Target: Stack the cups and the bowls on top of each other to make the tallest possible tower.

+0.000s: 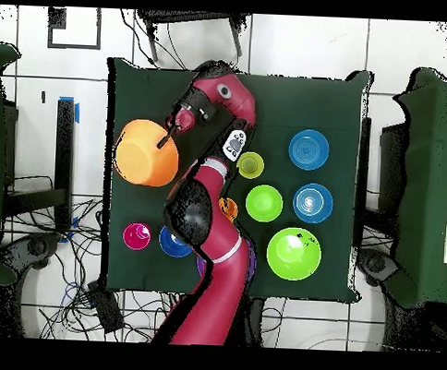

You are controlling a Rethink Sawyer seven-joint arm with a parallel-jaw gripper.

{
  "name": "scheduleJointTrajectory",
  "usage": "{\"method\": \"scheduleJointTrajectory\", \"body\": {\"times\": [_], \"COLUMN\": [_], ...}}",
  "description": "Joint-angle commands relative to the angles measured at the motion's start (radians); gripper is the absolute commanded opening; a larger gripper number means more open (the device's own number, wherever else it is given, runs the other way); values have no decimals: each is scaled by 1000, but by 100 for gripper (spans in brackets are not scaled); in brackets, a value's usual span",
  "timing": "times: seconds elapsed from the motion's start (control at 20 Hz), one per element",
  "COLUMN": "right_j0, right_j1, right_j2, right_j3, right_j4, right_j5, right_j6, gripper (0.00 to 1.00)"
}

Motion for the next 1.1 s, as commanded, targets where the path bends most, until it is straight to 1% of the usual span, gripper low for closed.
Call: {"method": "scheduleJointTrajectory", "body": {"times": [0.05,0.15,0.2,0.25,0.3,0.35,0.4,0.5,0.7,0.8,0.85,0.95,1.1], "right_j0": [109,102,108,105,116,117,130,140,165,159,148,129,107], "right_j1": [177,170,168,166,164,160,154,139,105,94,90,87,97], "right_j2": [689,655,668,652,663,650,668,686,727,738,737,733,735], "right_j3": [-37,-16,-16,-7,17,39,66,88,103,95,75,46,14], "right_j4": [-74,-89,-90,-98,-111,-125,-144,-183,-254,-296,-301,-322,-345], "right_j5": [-83,-86,-91,-92,-93,-98,-121,-211,-345,-400,-444,-489,-513], "right_j6": [648,656,675,685,709,740,763,787,815,815,816,812,803], "gripper": [100,100,100,100,100,100,100,100,100,100,100,100,100]}}
